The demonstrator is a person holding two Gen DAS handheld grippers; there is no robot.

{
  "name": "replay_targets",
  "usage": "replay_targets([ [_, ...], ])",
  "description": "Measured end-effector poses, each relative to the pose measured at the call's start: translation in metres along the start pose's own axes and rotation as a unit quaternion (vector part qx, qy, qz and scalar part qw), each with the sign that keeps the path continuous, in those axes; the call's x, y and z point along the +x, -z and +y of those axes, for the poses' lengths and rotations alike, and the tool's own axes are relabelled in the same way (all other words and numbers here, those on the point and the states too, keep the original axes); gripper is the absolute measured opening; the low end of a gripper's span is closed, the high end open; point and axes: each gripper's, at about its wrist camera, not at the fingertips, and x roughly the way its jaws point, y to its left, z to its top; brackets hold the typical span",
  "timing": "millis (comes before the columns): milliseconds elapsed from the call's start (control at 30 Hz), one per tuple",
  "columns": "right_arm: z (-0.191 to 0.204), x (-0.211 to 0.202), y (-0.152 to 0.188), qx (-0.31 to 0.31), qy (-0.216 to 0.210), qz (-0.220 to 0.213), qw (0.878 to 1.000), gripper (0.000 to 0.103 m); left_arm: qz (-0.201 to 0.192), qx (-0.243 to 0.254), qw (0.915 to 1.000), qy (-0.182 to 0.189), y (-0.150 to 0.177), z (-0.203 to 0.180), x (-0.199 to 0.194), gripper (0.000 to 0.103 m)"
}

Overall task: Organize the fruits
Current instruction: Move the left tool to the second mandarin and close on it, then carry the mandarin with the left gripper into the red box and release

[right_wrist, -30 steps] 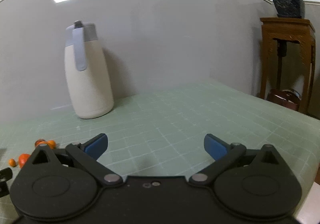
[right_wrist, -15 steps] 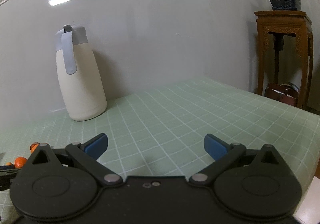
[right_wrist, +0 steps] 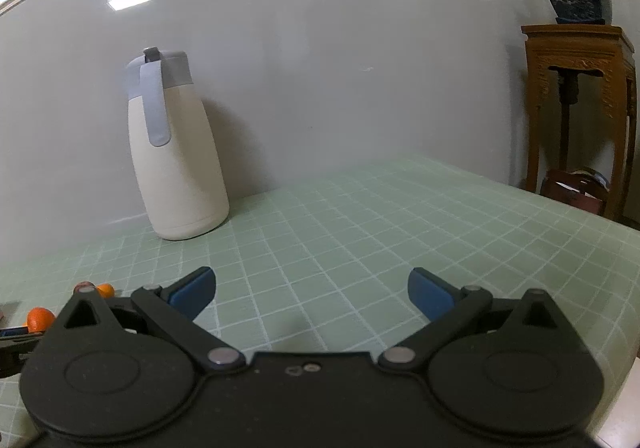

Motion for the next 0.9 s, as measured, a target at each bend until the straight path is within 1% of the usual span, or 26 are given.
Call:
replay_targets([
  [333, 0.011, 0.0, 0.002, -0.01, -0.013, 0.004, 1.0, 0.103, -0.011, -0.01, 0.9999, -0.008, 0.0, 0.017, -0.018, 0.037],
  [667, 0.03, 0.0, 0.005, -0.027, -0.027, 0.008, 0.999, 0.103, -0.027, -0.022, 0.9991, -0.025, -0.004, 0.045, -0.043, 0.037],
  [800, 0.039, 0.0, 0.007, -0.034, -0.036, 0.008, 0.999, 0.103, -0.044, -0.03, 0.9974, -0.048, -0.006, 0.063, -0.056, 0.037],
  [900, 0.048, 0.0, 0.008, -0.039, -0.045, 0.01, 0.998, 0.103, -0.053, -0.037, 0.9951, -0.074, -0.004, 0.081, -0.065, 0.037],
])
